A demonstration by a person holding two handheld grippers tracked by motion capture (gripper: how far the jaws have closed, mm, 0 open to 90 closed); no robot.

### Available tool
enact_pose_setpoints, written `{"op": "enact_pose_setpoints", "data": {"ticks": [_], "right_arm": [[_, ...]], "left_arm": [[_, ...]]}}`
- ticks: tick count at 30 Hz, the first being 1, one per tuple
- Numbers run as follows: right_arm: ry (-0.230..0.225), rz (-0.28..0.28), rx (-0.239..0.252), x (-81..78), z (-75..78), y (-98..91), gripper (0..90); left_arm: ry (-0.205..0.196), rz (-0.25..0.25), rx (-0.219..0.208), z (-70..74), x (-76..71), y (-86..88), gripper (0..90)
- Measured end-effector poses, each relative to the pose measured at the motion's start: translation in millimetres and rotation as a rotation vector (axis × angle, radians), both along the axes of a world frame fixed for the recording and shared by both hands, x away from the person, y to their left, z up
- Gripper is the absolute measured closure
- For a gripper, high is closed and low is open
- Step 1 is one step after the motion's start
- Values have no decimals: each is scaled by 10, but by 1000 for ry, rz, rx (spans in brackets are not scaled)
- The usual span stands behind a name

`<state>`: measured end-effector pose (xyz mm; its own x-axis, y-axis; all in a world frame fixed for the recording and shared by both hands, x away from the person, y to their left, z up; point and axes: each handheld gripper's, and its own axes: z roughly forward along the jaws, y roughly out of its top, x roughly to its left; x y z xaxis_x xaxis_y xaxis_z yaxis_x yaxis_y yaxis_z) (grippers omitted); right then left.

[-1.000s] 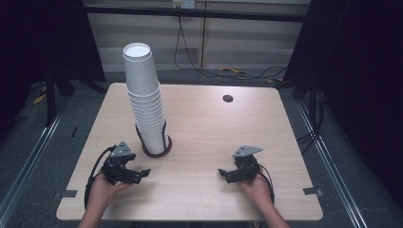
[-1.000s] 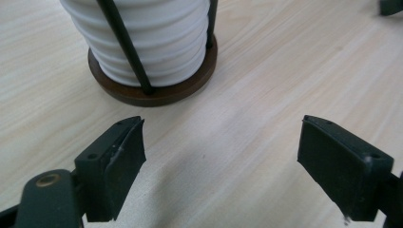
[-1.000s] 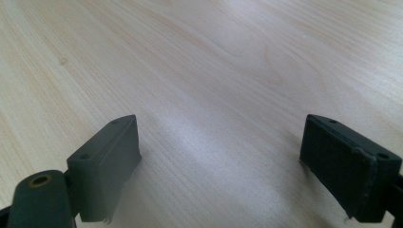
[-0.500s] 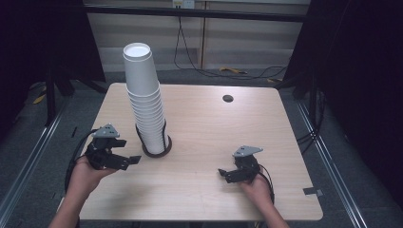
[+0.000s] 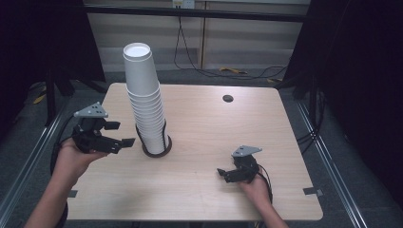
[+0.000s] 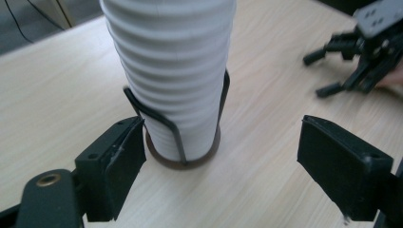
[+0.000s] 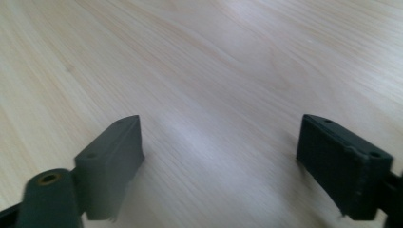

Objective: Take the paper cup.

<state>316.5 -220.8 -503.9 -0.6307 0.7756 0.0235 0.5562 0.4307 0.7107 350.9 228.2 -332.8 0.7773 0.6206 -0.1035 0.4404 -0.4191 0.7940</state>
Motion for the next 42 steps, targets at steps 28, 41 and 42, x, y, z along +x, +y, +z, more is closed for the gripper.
{"op": "enact_pose_setpoints", "data": {"ticks": [28,41,42], "right_arm": [[-176,203,280,762,1705,1354,165],[-242,216,268,880,2017,1836,179],[-242,216,268,880,2017,1836,179]], "left_arm": [[-125,58,-74,847,555,-276,150],[-126,56,-114,777,670,-418,118],[-126,56,-114,777,670,-418,120]]}}
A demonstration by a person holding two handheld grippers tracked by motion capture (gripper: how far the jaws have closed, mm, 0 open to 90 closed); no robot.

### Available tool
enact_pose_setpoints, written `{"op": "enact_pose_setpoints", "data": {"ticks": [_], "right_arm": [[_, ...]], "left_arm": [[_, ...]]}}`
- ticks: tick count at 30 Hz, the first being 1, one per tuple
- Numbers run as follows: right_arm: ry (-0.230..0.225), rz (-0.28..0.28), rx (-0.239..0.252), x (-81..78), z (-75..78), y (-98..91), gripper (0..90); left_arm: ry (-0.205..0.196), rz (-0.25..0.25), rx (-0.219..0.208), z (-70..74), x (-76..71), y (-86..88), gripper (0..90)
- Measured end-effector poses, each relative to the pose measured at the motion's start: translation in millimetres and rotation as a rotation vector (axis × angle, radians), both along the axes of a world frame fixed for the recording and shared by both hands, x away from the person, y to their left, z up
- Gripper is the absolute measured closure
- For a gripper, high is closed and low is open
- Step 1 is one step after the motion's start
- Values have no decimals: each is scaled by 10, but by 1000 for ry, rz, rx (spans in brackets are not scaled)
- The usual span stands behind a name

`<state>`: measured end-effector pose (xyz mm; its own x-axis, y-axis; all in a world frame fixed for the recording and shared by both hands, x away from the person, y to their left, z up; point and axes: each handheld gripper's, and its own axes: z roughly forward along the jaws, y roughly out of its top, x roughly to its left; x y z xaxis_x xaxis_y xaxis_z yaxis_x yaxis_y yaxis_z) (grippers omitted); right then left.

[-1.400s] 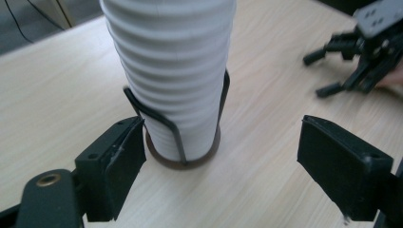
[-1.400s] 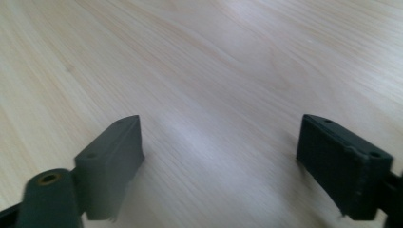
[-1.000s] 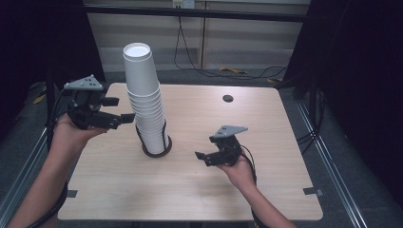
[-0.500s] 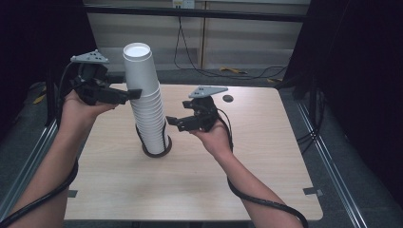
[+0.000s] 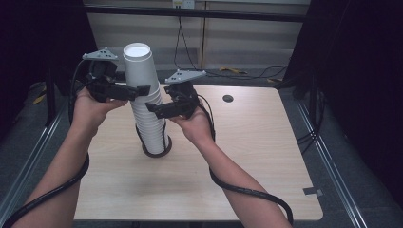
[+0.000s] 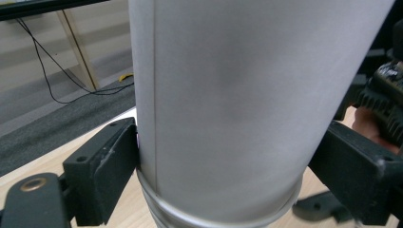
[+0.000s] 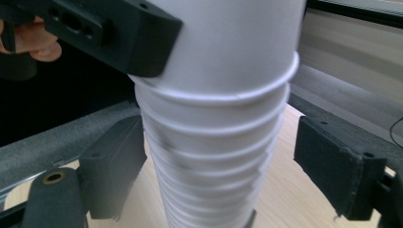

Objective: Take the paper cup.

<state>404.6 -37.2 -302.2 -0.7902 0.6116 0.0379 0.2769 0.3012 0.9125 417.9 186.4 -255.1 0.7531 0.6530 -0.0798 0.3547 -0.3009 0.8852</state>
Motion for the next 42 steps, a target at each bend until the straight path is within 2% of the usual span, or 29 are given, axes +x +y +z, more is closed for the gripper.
{"op": "enact_pose_setpoints", "data": {"ticks": [2,7,10,11,13,18,20,21,22,24,26,33,36,42], "right_arm": [[2,4,32,5,8,43,189],[-19,-20,18,-10,15,69,215],[-24,-30,22,-16,12,65,231],[-21,-39,32,-7,9,52,244],[-16,-46,40,4,13,38,264],[-15,-60,49,17,21,-2,309],[-6,-51,66,27,17,-31,332],[3,-43,71,31,16,-35,331],[7,-28,77,31,14,-29,320],[3,-25,60,19,13,3,280],[-17,-31,26,-4,23,63,265],[-36,-37,18,-5,34,86,256],[-42,-39,20,-10,29,100,253],[-43,-43,19,-14,34,99,248]], "left_arm": [[-18,2,14,11,-15,-11,131],[-25,10,40,44,-31,-28,144],[-34,19,31,82,-41,-12,163],[-45,30,9,123,-56,13,191],[-50,25,-2,164,-61,58,225],[-42,10,-69,171,-49,177,353],[-32,6,-56,137,-38,175,284],[-29,4,-46,102,-34,153,284],[-32,2,-47,74,-32,132,230],[-39,9,-38,29,-25,95,172],[-41,12,-49,4,14,53,135],[-50,25,-49,-18,104,-68,92],[-50,48,-23,-75,138,-163,87],[-37,66,-4,-41,128,-194,129]]}}
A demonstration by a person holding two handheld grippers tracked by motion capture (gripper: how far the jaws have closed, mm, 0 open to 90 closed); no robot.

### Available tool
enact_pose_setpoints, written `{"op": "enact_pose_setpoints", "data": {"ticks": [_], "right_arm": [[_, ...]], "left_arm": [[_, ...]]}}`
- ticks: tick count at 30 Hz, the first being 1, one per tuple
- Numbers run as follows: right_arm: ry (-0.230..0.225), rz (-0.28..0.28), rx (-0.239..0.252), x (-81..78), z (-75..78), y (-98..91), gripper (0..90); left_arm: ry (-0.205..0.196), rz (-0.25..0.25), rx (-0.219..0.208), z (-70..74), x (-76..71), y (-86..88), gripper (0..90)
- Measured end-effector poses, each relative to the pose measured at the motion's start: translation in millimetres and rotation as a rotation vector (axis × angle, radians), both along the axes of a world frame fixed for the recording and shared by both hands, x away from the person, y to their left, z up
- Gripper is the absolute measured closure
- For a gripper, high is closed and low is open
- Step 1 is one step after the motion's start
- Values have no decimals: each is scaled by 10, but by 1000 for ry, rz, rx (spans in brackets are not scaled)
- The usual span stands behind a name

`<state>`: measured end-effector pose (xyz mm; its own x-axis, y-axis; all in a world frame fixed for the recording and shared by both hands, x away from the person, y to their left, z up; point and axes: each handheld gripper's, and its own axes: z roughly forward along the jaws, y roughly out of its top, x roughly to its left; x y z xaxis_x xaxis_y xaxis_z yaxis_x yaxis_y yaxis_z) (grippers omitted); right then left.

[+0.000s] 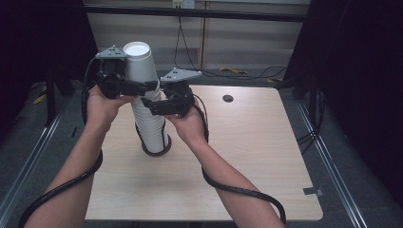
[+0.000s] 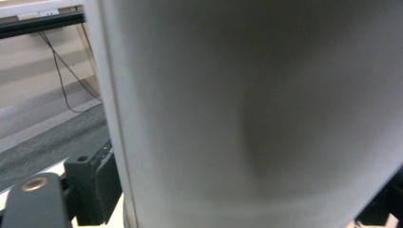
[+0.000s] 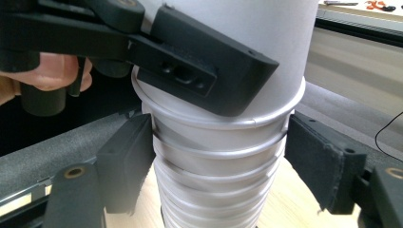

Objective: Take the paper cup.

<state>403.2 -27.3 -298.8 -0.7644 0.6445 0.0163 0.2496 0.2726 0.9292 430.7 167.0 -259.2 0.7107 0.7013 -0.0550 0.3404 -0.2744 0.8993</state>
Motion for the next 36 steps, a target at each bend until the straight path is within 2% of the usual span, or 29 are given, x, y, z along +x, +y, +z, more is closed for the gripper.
{"op": "enact_pose_setpoints", "data": {"ticks": [4,5,7,10,11,14,22,27,30,31,36], "right_arm": [[-4,-1,11,-3,-4,5,245],[-9,-3,19,-10,8,6,244],[-20,0,24,-13,32,3,242],[-17,4,24,-9,55,1,241],[-16,6,24,-7,59,-1,241],[-4,5,12,-5,46,2,244],[5,10,-3,2,63,2,252],[12,7,-9,2,41,2,254],[15,10,-18,11,37,-1,257],[20,12,-41,16,36,1,262],[22,19,-44,18,29,-13,263]], "left_arm": [[0,3,5,20,-6,7,134],[-12,4,-5,41,-15,14,134],[-21,1,2,79,-24,14,135],[-18,7,5,103,-27,5,137],[-3,11,3,100,-22,3,137],[4,13,-14,65,-19,10,137],[8,20,5,80,-21,-12,134],[15,21,1,54,-15,-6,133],[17,22,0,65,-15,-12,134],[9,25,-17,88,-22,-3,140],[11,24,-18,137,-26,-11,141]]}}
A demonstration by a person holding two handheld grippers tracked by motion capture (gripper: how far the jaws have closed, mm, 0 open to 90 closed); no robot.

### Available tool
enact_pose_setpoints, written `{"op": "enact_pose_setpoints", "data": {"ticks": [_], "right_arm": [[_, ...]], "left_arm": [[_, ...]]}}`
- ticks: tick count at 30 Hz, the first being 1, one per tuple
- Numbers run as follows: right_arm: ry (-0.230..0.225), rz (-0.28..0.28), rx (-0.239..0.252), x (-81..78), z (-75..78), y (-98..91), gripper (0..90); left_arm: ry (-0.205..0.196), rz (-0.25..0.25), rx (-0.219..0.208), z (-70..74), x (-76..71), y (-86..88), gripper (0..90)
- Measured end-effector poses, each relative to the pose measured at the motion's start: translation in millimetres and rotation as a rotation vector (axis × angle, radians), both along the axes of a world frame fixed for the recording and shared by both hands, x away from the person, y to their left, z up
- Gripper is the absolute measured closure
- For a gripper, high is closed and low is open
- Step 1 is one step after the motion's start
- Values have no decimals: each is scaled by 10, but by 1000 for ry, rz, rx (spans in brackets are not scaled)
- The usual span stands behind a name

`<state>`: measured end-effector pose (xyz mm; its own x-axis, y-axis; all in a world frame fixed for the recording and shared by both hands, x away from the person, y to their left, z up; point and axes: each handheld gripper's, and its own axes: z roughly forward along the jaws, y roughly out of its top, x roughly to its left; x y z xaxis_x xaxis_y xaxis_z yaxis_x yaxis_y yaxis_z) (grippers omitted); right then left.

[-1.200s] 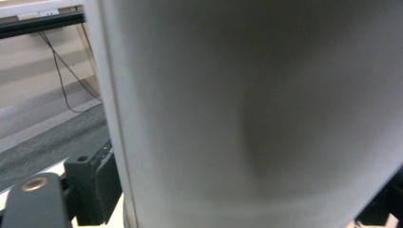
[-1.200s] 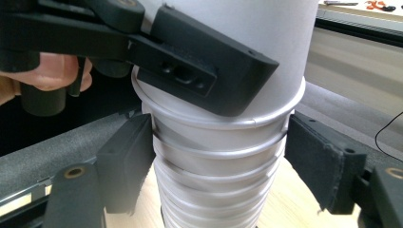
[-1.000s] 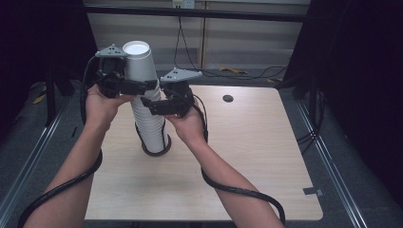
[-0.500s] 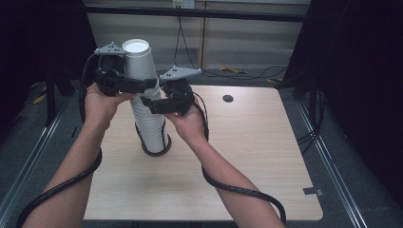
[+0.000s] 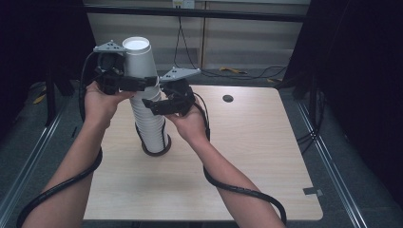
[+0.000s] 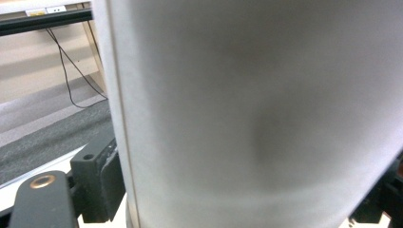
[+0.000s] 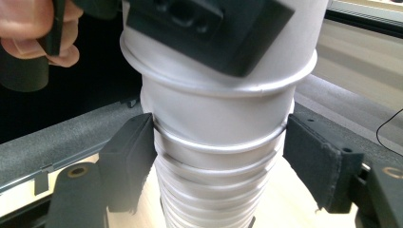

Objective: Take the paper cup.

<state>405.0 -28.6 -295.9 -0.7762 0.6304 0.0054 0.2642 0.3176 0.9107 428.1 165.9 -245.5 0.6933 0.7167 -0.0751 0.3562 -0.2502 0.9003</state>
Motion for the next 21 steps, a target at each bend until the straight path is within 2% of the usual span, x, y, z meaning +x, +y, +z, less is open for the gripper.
{"op": "enact_pose_setpoints", "data": {"ticks": [4,11,14,17,21], "right_arm": [[6,-3,11,-6,-17,-10,264],[11,3,15,-3,-41,-31,297],[9,5,19,-7,-51,-42,300],[13,5,15,-8,-54,-45,303],[16,3,3,-11,-64,-41,300]], "left_arm": [[0,4,4,33,-5,-3,143],[-8,14,-31,164,-21,53,150],[-13,11,-15,204,-32,48,151],[-20,13,-29,238,-42,60,150],[-25,8,-25,304,-57,64,150]]}}
